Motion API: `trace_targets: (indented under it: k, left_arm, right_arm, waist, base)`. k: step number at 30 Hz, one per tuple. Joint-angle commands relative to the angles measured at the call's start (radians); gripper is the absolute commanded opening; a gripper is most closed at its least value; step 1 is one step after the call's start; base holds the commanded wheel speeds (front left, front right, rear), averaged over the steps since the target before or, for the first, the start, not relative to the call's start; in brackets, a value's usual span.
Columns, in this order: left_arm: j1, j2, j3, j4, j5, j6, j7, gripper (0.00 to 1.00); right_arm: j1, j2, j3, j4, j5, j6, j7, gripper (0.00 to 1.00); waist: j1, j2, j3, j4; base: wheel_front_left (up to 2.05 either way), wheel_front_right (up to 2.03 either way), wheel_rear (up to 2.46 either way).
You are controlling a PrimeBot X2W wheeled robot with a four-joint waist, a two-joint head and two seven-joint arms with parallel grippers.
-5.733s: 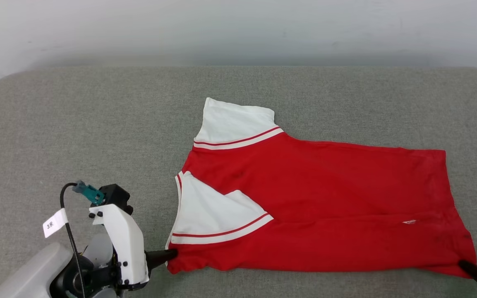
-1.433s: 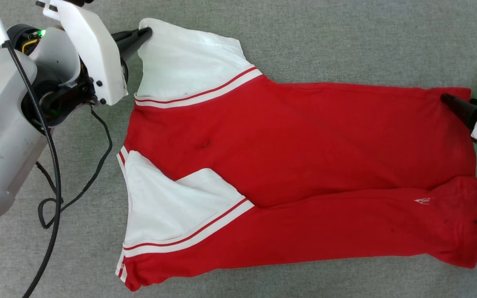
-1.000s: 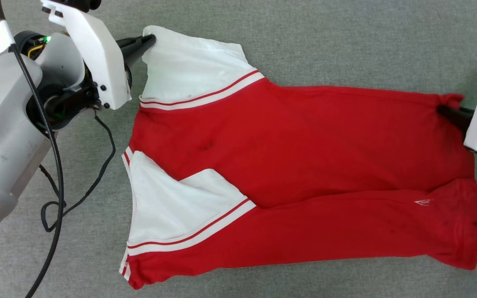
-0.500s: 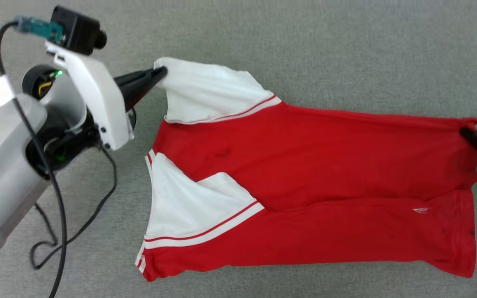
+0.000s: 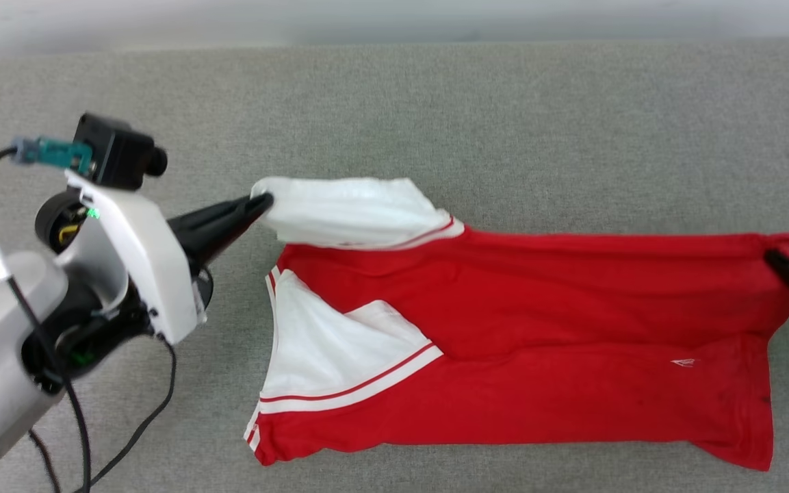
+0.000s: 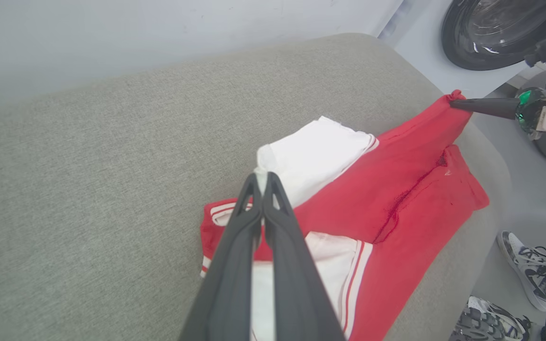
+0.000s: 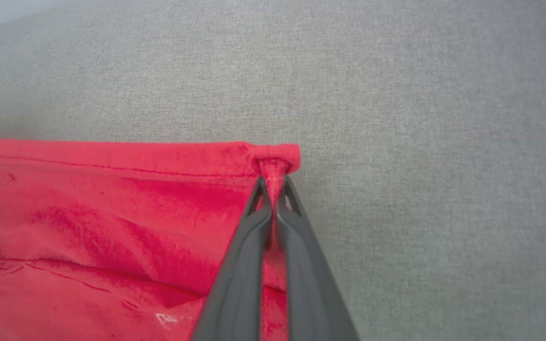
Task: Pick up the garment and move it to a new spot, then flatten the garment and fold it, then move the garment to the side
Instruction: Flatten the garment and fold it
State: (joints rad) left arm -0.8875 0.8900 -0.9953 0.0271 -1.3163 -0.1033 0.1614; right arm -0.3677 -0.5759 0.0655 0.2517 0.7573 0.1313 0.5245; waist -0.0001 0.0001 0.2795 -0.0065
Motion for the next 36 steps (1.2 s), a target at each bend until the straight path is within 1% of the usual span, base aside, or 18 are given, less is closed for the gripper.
trace_targets:
  k: [1, 5, 10, 13, 16, 22, 28, 34, 35, 36]
  left_arm:
    - [0.028, 0.019, -0.002, -0.026, -0.004, 0.012, -0.012, 0.00]
    - [0.082, 0.066, -0.010, -0.100, -0.006, 0.040, -0.031, 0.00]
    - [0.143, 0.107, -0.024, -0.178, -0.012, 0.065, -0.049, 0.00]
    - [0.173, 0.127, -0.032, -0.203, -0.016, 0.075, -0.060, 0.00]
    - [0.198, 0.135, -0.043, -0.216, -0.020, 0.075, -0.064, 0.00]
    - [0.239, 0.124, -0.067, -0.215, -0.026, 0.067, -0.071, 0.00]
    - [0.262, 0.111, -0.088, -0.185, -0.029, 0.045, -0.067, 0.00]
    - [0.279, 0.089, -0.102, -0.156, -0.060, 0.031, -0.059, 0.00]
    - [0.286, 0.083, -0.107, -0.152, -0.066, 0.027, -0.056, 0.00]
    - [0.292, 0.081, -0.111, -0.148, -0.073, 0.024, -0.052, 0.00]
  right_arm:
    - [0.034, -0.005, -0.007, -0.026, 0.004, -0.001, 0.000, 0.00]
    - [0.099, -0.001, -0.023, -0.093, -0.001, -0.001, 0.015, 0.00]
    - [0.177, 0.011, -0.057, -0.166, -0.011, -0.001, 0.036, 0.00]
    - [0.220, 0.021, -0.082, -0.199, -0.018, -0.001, 0.047, 0.00]
    - [0.256, 0.038, -0.097, -0.217, -0.020, -0.001, 0.061, 0.00]
    - [0.303, 0.064, -0.110, -0.224, -0.029, -0.001, 0.070, 0.00]
    - [0.312, 0.069, -0.104, -0.207, -0.026, -0.001, 0.071, 0.00]
    - [0.315, 0.070, -0.100, -0.177, -0.021, -0.001, 0.071, 0.00]
    - [0.315, 0.070, -0.099, -0.171, -0.021, -0.001, 0.070, 0.01]
    - [0.317, 0.071, -0.096, -0.166, -0.017, -0.001, 0.076, 0.08]
  waist:
    - [0.0001, -0.0001, -0.014, 0.002]
    - [0.0001, -0.0001, -0.029, 0.000]
    - [0.0001, -0.0001, -0.039, 0.000]
    - [0.0001, -0.0001, -0.041, 0.002]
    - [0.0001, -0.0001, -0.041, 0.003]
    - [0.0001, -0.0001, -0.033, 0.004]
    - [0.0001, -0.0001, -0.022, 0.003]
    - [0.0001, -0.0001, -0.019, 0.002]
    - [0.0001, -0.0001, -0.019, 0.001]
    - [0.0001, -0.0001, -0.019, 0.001]
  base:
    - [0.00, 0.00, 0.00]
    - [0.00, 0.00, 0.00]
    - [0.00, 0.00, 0.00]
    - [0.00, 0.00, 0.00]
    - [0.00, 0.00, 0.00]
    - [0.00, 0.00, 0.00]
    - [0.00, 0.00, 0.00]
    - [0.00, 0.00, 0.00]
    - [0.00, 0.00, 0.00]
    - [0.00, 0.00, 0.00]
